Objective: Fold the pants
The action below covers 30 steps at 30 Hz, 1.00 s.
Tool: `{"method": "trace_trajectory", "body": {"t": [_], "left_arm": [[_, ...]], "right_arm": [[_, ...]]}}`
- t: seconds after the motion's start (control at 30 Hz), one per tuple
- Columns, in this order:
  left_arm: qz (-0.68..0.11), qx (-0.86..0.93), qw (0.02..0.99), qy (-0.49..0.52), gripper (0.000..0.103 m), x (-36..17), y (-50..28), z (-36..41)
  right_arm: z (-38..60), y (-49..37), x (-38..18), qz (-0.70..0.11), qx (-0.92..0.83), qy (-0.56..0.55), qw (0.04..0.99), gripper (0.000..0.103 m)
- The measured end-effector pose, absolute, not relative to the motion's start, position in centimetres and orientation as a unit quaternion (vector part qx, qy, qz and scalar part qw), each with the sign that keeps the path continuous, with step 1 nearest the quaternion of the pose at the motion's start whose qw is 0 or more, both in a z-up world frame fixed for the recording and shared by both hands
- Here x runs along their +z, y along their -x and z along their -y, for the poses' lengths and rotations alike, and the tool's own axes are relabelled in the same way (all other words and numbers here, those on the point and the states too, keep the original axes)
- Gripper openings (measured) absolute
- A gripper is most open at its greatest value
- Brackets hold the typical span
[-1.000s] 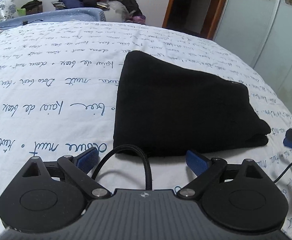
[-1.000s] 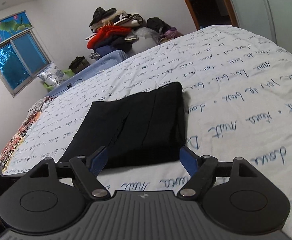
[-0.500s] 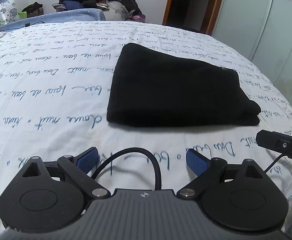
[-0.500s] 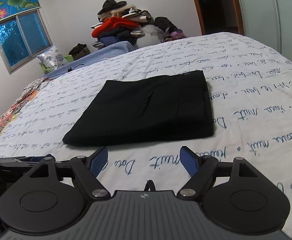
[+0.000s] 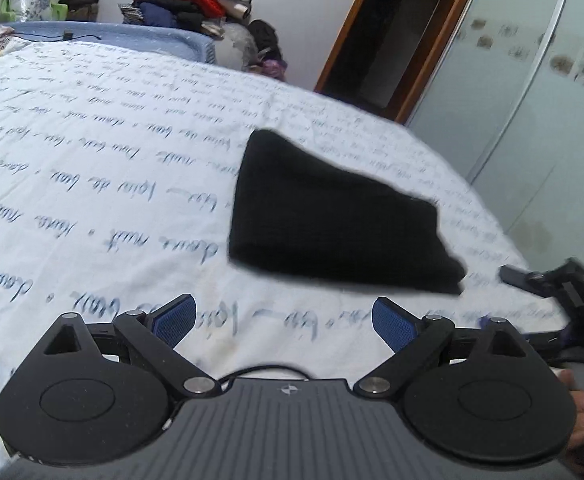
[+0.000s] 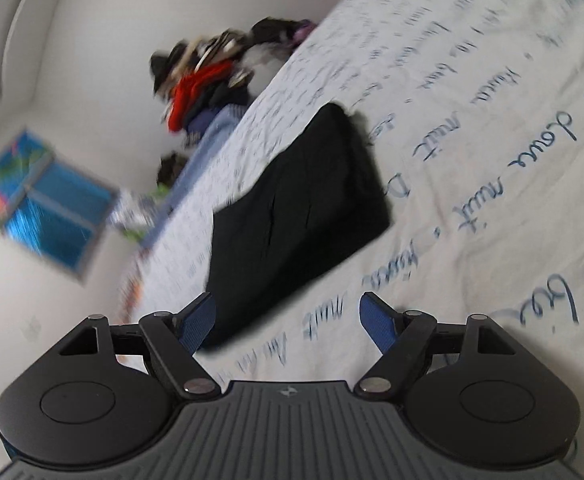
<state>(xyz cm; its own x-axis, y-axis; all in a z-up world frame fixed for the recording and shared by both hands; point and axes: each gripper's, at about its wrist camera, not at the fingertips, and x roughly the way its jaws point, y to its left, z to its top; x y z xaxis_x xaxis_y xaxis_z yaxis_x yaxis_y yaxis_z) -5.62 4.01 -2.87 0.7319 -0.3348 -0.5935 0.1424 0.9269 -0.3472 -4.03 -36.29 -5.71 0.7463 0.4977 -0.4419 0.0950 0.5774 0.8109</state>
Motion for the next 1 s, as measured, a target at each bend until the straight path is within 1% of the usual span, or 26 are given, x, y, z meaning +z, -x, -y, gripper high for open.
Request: {"method": "trace_trajectory", "body": {"t": [0.17,0.27,0.37,0.43,0.47,0.57,0.63,0.7,0.73,0.83,0.87,0.97,1.0], "left_arm": [[-0.372,-0.173,0.876,0.255,0.096,-3.7,2.5,-4.9],[-0.379,-0.189,0.857,0.295,0.096,-4.7,0.4,-4.8],[-0.405,-0.187,0.829,0.337,0.096,-6.4,-2.0,-5.1],[-0.426,-0.178,0.802,0.38,0.096,-7.9,-3.2,-5.9],[-0.432,-0.175,0.788,0.402,0.096,-8.5,-3.7,-6.4],[-0.435,-0.175,0.761,0.449,0.096,-9.5,-4.4,-7.7],[-0.437,-0.169,0.761,0.448,0.096,-9.2,-4.4,-8.2],[-0.443,-0.163,0.777,0.416,0.096,-8.2,-4.8,-8.4],[-0.433,-0.164,0.787,0.407,0.096,-7.5,-5.1,-8.6],[-0.419,-0.159,0.81,0.378,0.098,-6.0,-6.9,-9.3],[-0.424,-0.172,0.804,0.38,0.101,-6.1,-8.0,-9.5],[-0.474,-0.207,0.746,0.419,0.101,-8.5,-10.6,-9.4],[-0.478,-0.214,0.74,0.422,0.102,-9.2,-11.0,-9.1]], "right_arm": [[38.1,0.4,-8.0,-0.349,0.108,-0.512,0.777,0.08],[38.1,-1.0,-8.5,-0.344,0.101,-0.519,0.776,0.079],[38.1,-2.1,-8.8,-0.338,0.093,-0.526,0.775,0.08],[37.9,-2.6,-8.7,-0.338,0.092,-0.523,0.777,0.085],[37.7,-2.8,-8.6,-0.338,0.093,-0.519,0.78,0.09],[36.9,-2.6,-8.0,-0.336,0.092,-0.49,0.799,0.091],[36.7,-1.7,-7.2,-0.326,0.071,-0.476,0.813,0.091],[36.8,-0.6,-6.1,-0.312,0.044,-0.442,0.84,0.091],[36.9,-0.4,-5.5,-0.307,0.043,-0.422,0.852,0.091],[38.0,-1.8,-4.8,-0.318,0.063,-0.4,0.857,0.091],[38.5,-2.8,-5.0,-0.331,0.065,-0.4,0.852,0.091],[39.6,-5.9,-6.9,-0.374,0.072,-0.421,0.823,0.091],[39.7,-6.4,-7.5,-0.376,0.087,-0.432,0.815,0.095]]}}
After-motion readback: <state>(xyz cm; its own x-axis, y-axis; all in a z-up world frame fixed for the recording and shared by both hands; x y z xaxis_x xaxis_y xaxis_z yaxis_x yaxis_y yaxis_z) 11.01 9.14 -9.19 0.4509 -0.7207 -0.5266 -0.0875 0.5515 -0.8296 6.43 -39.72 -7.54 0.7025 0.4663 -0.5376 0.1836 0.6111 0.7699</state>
